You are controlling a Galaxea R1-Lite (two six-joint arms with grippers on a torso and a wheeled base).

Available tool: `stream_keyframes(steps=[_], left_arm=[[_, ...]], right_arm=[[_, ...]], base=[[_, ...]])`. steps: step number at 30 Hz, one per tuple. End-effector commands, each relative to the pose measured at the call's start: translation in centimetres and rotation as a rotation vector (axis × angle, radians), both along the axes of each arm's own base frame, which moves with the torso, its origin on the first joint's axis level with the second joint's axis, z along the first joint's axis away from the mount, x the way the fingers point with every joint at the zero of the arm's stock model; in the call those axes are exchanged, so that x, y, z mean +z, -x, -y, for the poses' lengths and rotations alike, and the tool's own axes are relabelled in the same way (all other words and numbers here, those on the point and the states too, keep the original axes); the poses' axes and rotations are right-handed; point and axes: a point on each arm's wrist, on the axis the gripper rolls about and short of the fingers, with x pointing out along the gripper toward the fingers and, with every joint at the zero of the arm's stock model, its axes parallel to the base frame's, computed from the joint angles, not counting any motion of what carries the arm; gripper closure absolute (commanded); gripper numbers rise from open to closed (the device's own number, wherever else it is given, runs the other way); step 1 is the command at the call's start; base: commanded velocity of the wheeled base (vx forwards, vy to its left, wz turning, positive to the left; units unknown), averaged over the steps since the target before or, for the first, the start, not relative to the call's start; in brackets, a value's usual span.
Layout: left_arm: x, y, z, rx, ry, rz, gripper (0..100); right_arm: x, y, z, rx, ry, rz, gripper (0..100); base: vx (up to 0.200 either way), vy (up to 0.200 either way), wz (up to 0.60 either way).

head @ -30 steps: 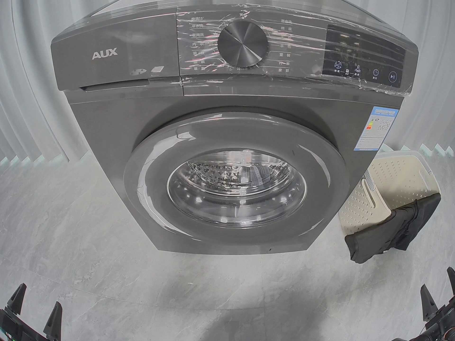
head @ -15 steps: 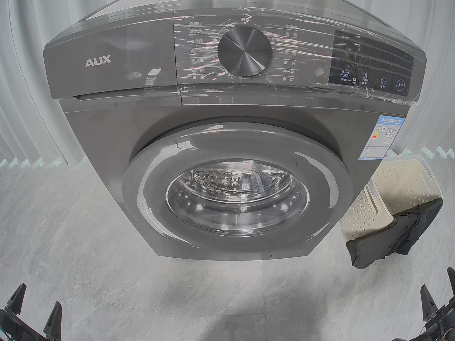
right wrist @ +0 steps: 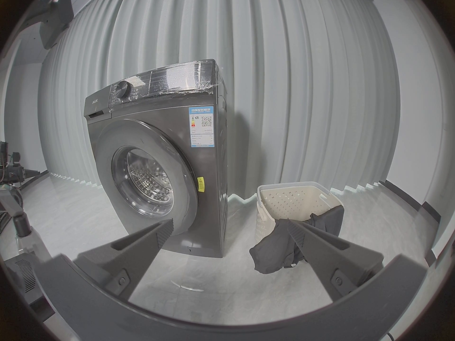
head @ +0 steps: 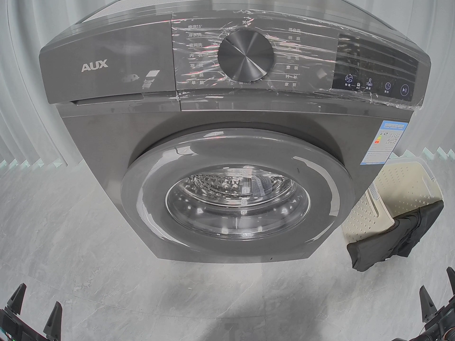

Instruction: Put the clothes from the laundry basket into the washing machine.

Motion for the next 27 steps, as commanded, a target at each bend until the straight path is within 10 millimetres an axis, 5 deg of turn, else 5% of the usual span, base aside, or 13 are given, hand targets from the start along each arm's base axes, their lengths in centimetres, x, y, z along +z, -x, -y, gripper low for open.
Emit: stream_keyframes(steps=[1, 6, 9, 12, 18, 27], left_arm=[[-0.4, 0.0, 0.0, 0.0, 0.0, 0.003, 0], [-0.4, 0.0, 0.0, 0.0, -0.001, 0.003, 0], [-0.4, 0.0, 0.0, 0.0, -0.001, 0.003, 0], [-0.4, 0.0, 0.0, 0.0, -0.003, 0.003, 0], [-0.4, 0.0, 0.0, 0.0, -0.003, 0.003, 0], [-0.4, 0.0, 0.0, 0.0, -0.003, 0.003, 0]], right_arm=[[-0.5, 0.0, 0.0, 0.003, 0.007, 0.0, 0], [0.2, 0.1, 0.0, 0.012, 0.016, 0.042, 0], [6.2, 2.3, -0.1, 0.013, 0.027, 0.278, 0], [7.9, 2.3, -0.3, 0.085, 0.032, 0.22, 0], [5.6, -1.1, -0.8, 0.341, 0.028, -0.142, 0], [7.2, -8.0, -1.5, 0.593, 0.026, -0.312, 0]], base=[[0.0, 0.0, 0.0], [0.0, 0.0, 0.0], [0.0, 0.0, 0.0], [0.0, 0.0, 0.0], [0.0, 0.0, 0.0], [0.0, 0.0, 0.0]])
